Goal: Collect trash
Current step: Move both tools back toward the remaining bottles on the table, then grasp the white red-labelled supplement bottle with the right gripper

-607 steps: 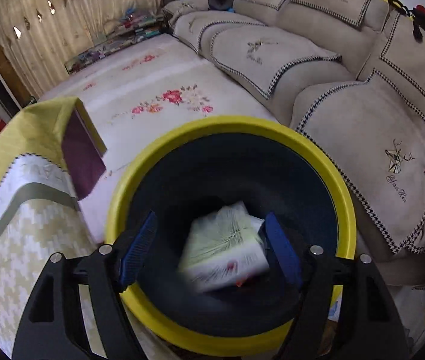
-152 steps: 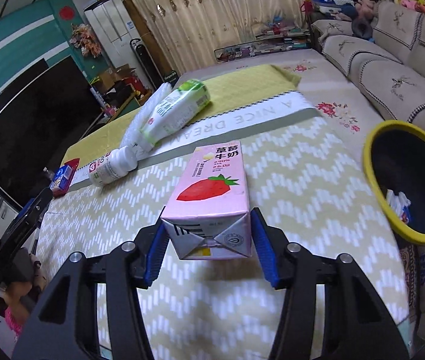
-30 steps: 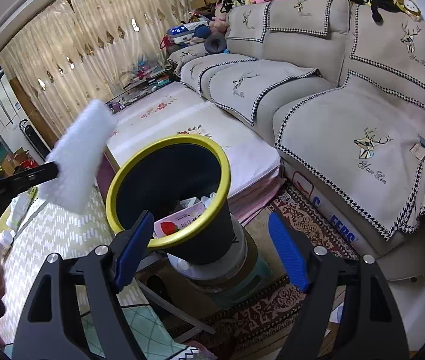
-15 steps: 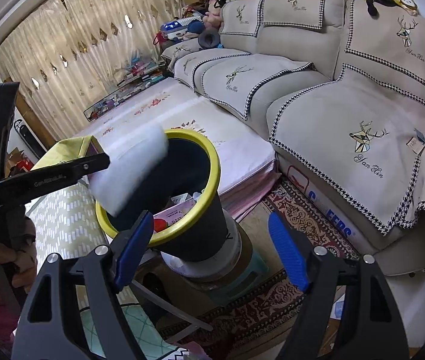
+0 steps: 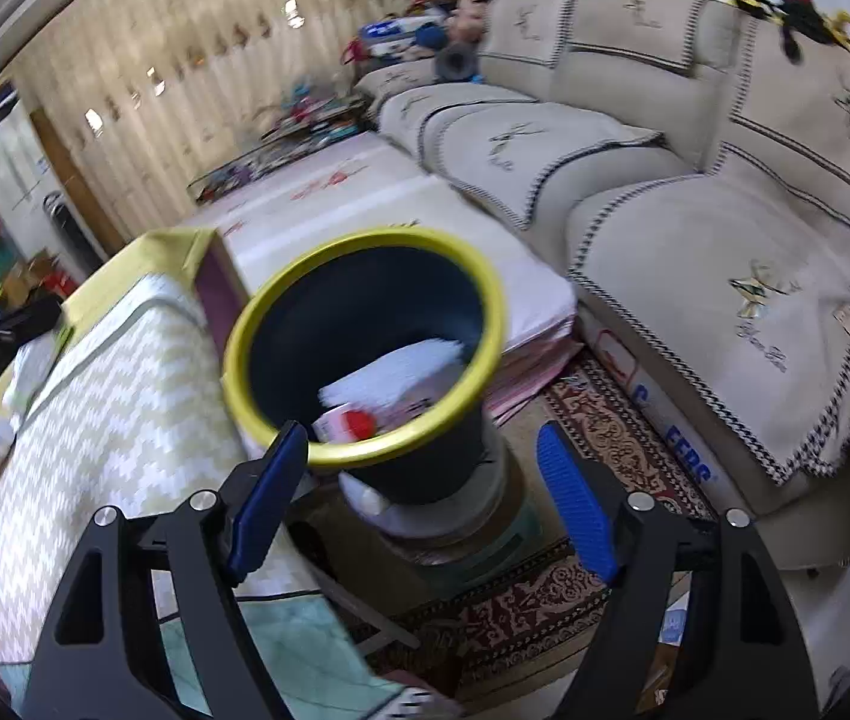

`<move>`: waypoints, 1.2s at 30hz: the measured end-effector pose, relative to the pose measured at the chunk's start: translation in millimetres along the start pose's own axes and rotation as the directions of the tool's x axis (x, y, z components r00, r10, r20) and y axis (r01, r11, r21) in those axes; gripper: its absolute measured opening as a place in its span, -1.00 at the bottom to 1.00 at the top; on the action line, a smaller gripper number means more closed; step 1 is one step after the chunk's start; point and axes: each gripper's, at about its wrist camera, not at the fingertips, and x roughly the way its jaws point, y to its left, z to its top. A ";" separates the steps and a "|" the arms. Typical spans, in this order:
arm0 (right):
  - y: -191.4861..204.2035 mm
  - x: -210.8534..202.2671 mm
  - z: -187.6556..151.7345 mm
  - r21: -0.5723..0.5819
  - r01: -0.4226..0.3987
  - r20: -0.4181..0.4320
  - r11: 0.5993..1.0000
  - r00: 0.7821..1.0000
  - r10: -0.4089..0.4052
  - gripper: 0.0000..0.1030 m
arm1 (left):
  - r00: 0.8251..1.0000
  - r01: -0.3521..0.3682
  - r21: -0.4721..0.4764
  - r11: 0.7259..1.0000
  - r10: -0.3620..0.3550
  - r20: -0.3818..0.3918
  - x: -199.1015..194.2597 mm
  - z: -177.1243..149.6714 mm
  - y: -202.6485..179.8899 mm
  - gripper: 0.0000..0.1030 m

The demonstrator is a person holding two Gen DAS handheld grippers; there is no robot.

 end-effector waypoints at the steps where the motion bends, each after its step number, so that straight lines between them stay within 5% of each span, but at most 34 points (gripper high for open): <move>1: 11.5 1.2 -0.9 -0.026 -0.013 -0.007 1.000 1.000 0.013 0.45 | 1.000 -0.024 -0.032 0.999 0.025 0.014 -14.6 -7.2 19.1 0.81; 7: 122.1 6.3 -16.2 -0.253 -0.165 -0.063 0.953 0.986 0.154 0.45 | 0.974 -0.188 -0.219 0.957 0.210 0.085 -99.8 -58.2 137.5 0.90; 11: 205.9 4.0 -32.8 -0.376 -0.288 -0.117 0.881 0.958 0.263 0.45 | 0.923 -0.328 -0.339 0.882 0.375 0.082 -149.2 -99.6 214.1 0.90; 15: 285.4 -3.9 -49.5 -0.458 -0.402 -0.164 0.793 0.915 0.369 0.48 | 0.849 -0.446 -0.464 0.765 0.526 0.052 -189.2 -144.9 286.2 0.90; 19: 358.1 -6.6 -61.8 -0.497 -0.480 -0.213 0.723 0.875 0.434 0.52 | 0.784 -0.508 -0.554 0.660 0.620 0.020 -211.1 -184.8 332.5 0.90; 22: 396.6 -6.8 -69.6 -0.524 -0.495 -0.232 0.693 0.866 0.444 0.58 | 0.754 -0.524 -0.597 0.607 0.656 0.006 -218.3 -209.3 353.8 0.90; 25: 435.0 1.5 -70.0 -0.559 -0.494 -0.246 0.666 0.866 0.436 0.68 | 0.743 -0.526 -0.618 0.584 0.669 0.000 -215.2 -222.3 357.3 0.90; 31: 469.4 32.0 -59.6 -0.588 -0.404 -0.212 0.701 0.913 0.348 0.72 | 0.794 -0.479 -0.602 0.639 0.608 0.013 -199.9 -218.1 359.4 0.90; 36: 481.4 53.9 -56.2 -0.573 -0.405 -0.248 0.713 0.914 0.321 0.73 | 0.795 -0.472 -0.588 0.656 0.606 0.038 -195.3 -214.2 342.3 0.90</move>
